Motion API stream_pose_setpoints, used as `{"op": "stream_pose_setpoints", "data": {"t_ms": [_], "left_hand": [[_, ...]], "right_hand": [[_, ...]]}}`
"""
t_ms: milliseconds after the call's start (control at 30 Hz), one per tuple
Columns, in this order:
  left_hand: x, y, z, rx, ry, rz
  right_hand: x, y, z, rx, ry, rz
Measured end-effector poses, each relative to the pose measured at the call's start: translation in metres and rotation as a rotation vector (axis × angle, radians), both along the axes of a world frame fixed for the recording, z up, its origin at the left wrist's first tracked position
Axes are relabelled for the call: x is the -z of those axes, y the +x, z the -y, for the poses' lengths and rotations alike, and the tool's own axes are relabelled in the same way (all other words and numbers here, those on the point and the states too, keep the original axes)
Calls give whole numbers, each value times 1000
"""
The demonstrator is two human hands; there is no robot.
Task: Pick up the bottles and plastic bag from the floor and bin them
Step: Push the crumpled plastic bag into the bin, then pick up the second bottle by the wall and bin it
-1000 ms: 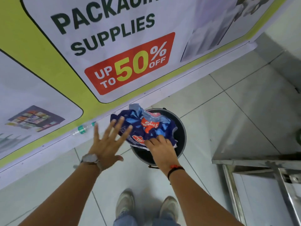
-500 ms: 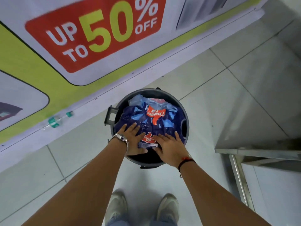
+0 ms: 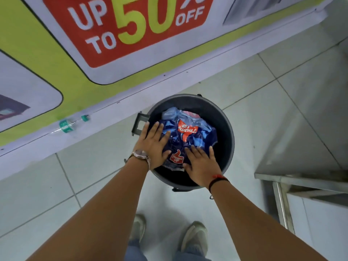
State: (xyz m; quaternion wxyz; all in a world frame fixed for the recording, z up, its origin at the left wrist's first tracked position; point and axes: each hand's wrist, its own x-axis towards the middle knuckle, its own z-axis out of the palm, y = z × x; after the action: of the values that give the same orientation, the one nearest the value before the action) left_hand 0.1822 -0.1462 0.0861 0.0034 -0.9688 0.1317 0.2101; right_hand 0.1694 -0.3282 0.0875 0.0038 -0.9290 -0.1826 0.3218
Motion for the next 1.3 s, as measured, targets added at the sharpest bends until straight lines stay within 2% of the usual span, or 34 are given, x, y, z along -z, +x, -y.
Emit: {"op": "stream_pose_setpoints", "data": {"t_ms": [100,200,300,433,600,733,900,1000,1167,1300], "left_hand": [[-19,-25,-35,-159,-78,81],[-34,-57,-77,-293,-92,68],[-44,-89,-130,-393,-29,24],[-51,-120,-194,-517,39,-48],[-43,-131,-246,-554,49,-70],[-16,-119,-285,-541,98,-114],[45,-94,-312,-491,132,-197],[82,-81,-329,-548,135,-216],[140,-62,-354,-594,135,-267],[175,-43,-368,-714,99,-243]], "right_hand": [[-20,-6,-14,43,10,104],[-43,-21,-48,89,20,263],[-67,-41,-95,-6,50,396],[-73,-62,-150,-127,78,346],[-64,-59,-207,-234,139,303],[-31,-37,-257,-247,165,127],[43,-24,-303,-291,124,62],[81,-12,-319,-397,123,16],[136,27,-359,-484,135,33],[169,57,-395,-541,169,95]]}}
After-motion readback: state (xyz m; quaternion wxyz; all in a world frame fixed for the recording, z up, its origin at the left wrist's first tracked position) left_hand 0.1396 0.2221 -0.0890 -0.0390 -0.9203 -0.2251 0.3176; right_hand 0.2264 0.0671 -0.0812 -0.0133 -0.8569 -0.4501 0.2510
